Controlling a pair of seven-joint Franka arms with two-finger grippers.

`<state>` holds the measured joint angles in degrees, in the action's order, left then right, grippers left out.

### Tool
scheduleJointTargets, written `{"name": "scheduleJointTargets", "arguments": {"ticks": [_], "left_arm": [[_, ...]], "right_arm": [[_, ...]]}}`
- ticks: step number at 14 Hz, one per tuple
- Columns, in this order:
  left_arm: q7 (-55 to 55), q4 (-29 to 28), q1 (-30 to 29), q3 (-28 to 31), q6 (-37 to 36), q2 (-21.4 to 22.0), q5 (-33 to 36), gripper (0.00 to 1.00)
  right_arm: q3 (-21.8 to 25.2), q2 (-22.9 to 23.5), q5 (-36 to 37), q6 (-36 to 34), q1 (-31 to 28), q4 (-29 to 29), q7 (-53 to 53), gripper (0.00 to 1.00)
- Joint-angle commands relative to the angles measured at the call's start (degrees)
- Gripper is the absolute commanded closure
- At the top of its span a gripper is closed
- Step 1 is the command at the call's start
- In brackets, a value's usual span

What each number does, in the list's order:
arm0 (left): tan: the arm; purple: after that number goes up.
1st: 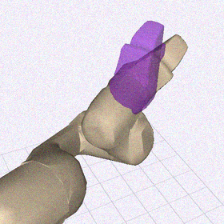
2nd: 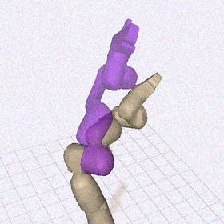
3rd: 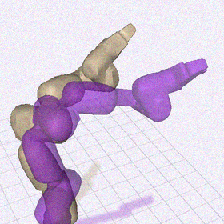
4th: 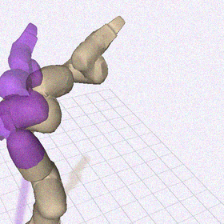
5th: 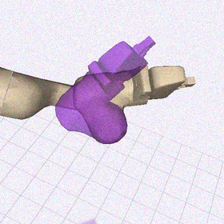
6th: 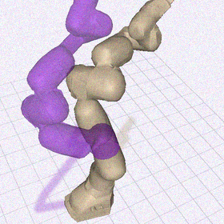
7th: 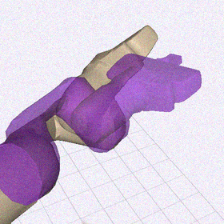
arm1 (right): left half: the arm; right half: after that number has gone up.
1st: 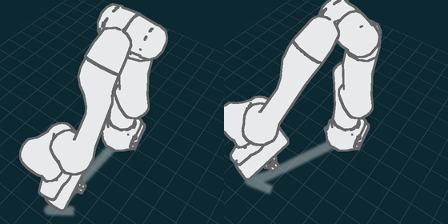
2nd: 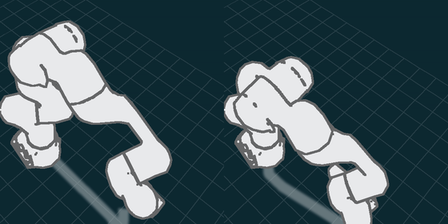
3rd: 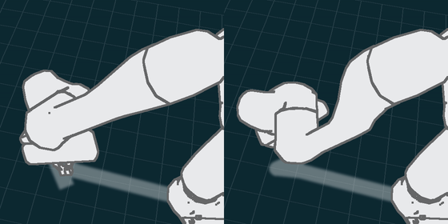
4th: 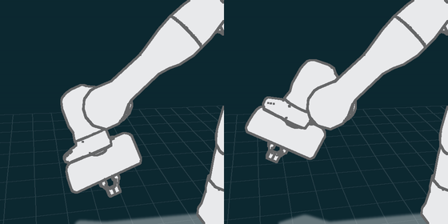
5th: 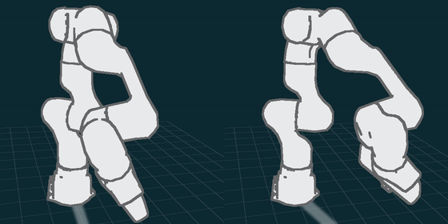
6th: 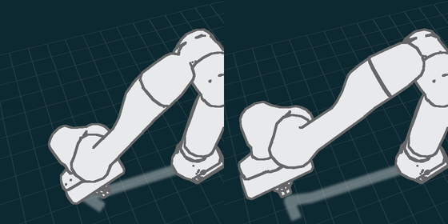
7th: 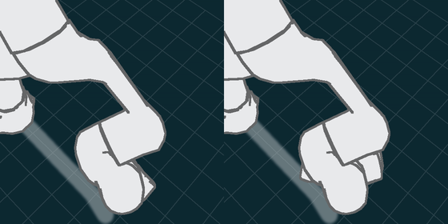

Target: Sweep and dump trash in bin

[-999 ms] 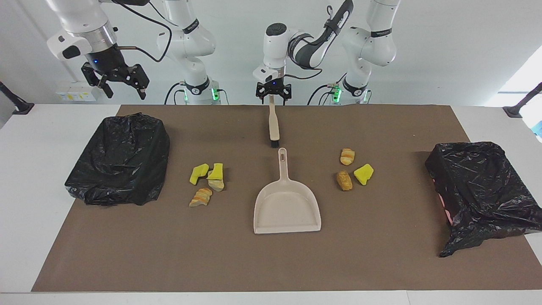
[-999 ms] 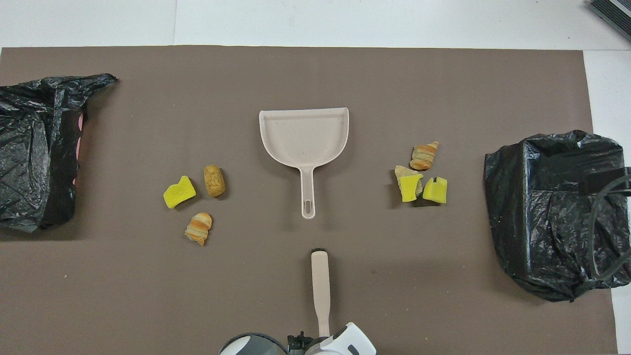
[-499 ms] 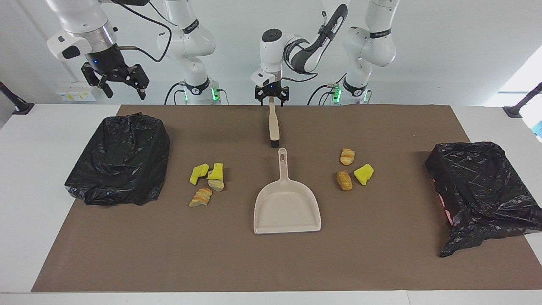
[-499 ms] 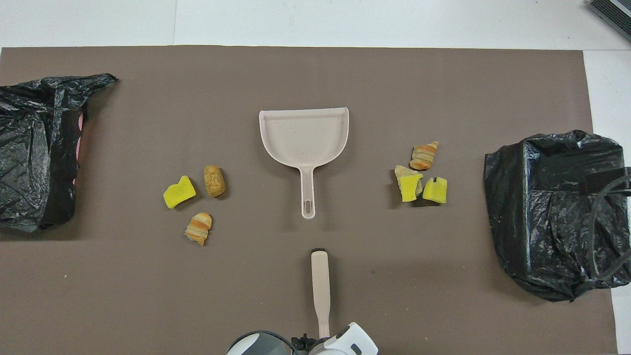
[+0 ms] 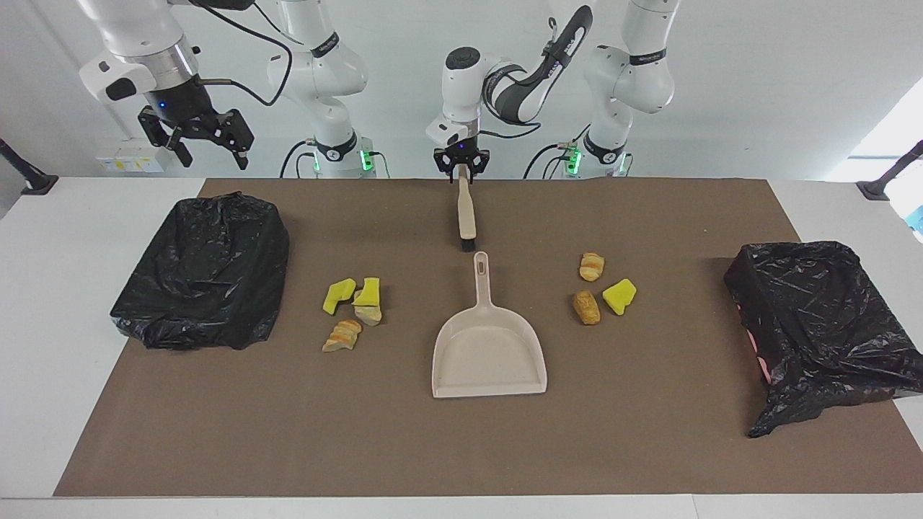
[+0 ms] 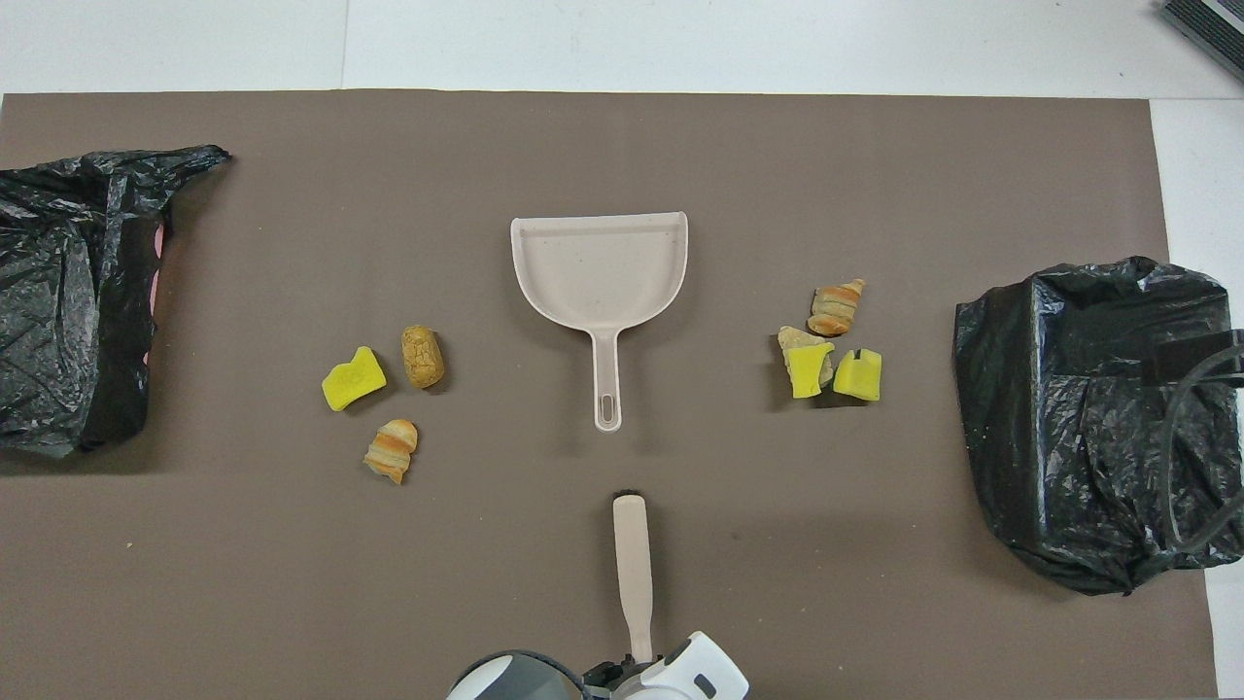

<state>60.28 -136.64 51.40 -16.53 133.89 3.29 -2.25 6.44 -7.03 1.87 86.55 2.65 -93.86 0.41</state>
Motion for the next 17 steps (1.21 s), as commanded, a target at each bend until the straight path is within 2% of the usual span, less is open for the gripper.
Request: {"name": "scheduleJointTargets", "arguments": {"ticks": [1, 4, 7, 10, 12, 14, 17], "left_arm": [[1.24, 0.41, 0.46, 0.35, -1.79, 0.75, 1.19, 1.0], [1.24, 1.81, -0.15, 1.05, -5.99, 1.54, 1.19, 1.0], [1.33, 7.17, -4.27, 1.14, -18.9, 2.07, 1.19, 1.0], [2.12, 8.23, -8.31, 1.58, -24.81, 2.07, 2.07, 1.0], [1.86, 8.59, -14.1, 1.41, -25.35, 1.81, 4.7, 1.0], [1.33, 9.11, -20.42, 1.32, -24.56, 0.67, 8.29, 1.0], [-4.44, 13.93, -29.04, 1.41, -24.21, -3.8, 12.08, 1.0]], "right_arm": [[-0.11, -1.4, 0.07, 0.55, -0.54, -1.58, 1.79, 0.0], [-0.11, -1.4, 0.07, 0.55, -0.54, -1.58, 1.79, 0.0], [-0.11, -1.4, 0.07, 0.55, -0.54, -1.58, 1.79, 0.0], [-0.11, -1.4, 0.07, 0.2, -0.45, -1.58, 1.79, 0.0], [-0.2, -1.32, 0.07, -0.41, -0.45, -1.41, 1.87, 0.0], [-0.02, -1.05, 0.5, 0.45, -0.54, -0.97, 6.85, 0.0], [-0.63, -1.14, 1.03, 0.1, 0.6, -0.97, 7.41, 0.0]]}}
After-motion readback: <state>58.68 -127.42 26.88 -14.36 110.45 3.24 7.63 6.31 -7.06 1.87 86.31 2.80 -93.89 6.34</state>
